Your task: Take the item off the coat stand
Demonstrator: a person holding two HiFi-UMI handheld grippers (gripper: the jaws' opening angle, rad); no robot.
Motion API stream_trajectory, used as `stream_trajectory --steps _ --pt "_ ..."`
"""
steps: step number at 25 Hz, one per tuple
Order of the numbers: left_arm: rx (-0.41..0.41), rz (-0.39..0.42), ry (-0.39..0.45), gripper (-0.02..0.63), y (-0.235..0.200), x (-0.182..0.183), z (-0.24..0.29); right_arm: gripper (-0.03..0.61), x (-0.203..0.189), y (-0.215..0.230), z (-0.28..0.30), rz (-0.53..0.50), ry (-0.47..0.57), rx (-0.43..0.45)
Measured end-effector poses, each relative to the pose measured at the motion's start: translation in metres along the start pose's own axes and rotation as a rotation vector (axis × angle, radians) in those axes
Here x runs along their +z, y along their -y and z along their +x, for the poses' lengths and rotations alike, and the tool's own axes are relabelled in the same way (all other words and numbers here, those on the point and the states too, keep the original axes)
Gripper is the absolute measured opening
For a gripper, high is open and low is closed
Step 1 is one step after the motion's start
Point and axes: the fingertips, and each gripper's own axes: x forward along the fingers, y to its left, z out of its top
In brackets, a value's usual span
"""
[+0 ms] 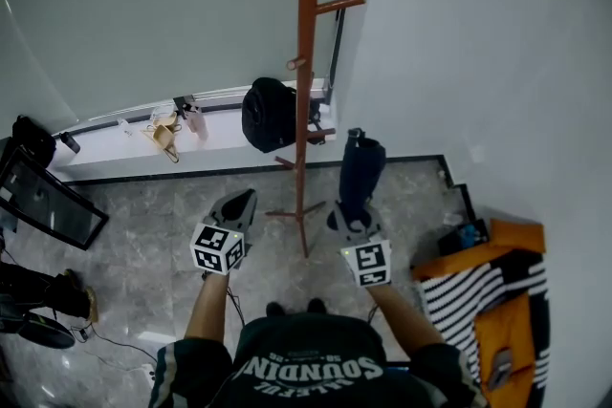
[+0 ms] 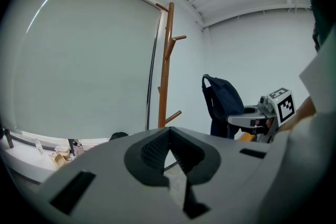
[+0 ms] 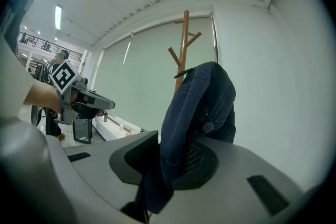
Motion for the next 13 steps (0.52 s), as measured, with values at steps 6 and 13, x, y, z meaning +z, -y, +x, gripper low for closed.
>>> stream_trajectory --steps 6,13 --pt "0.004 -0.002 0.000 0.002 0.0007 -0.0002 -0.0008 0.077 -0.0025 -0.0006 0.0004 0.008 0.003 0.004" --pt "0.005 -0.005 -0.004 0.002 0.0003 -0.0010 0.0005 0.077 -0.0058 -0.0005 0.0011 0.002 -0.017 0.008"
